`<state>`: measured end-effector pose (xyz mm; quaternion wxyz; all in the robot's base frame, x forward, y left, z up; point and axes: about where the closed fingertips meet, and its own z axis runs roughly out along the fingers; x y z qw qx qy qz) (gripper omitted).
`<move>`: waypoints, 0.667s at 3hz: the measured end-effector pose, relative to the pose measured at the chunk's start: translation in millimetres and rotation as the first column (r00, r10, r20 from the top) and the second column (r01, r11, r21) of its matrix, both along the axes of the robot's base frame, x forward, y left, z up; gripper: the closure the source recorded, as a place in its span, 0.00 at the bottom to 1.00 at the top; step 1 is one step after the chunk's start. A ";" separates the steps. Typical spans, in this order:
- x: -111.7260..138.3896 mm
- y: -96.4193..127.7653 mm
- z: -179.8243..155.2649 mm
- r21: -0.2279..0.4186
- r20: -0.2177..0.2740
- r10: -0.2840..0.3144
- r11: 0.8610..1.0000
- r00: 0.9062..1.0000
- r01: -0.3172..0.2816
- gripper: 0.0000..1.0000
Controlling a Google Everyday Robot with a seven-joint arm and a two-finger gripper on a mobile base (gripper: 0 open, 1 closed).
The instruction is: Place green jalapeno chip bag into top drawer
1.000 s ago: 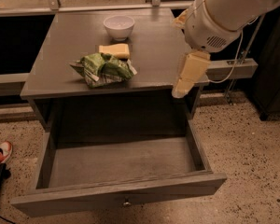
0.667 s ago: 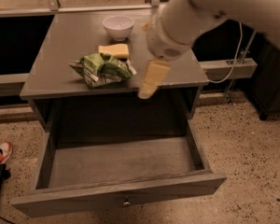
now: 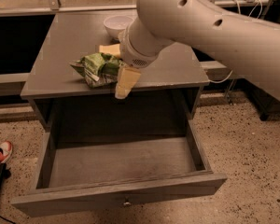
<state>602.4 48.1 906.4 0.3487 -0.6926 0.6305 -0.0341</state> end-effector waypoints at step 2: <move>32.3 6.4 -43.3 -0.014 -0.021 -0.113 0.994 0.993 0.112 0.50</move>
Offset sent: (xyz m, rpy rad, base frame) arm 0.0469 0.0049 -0.0660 -0.0221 0.0439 -0.1670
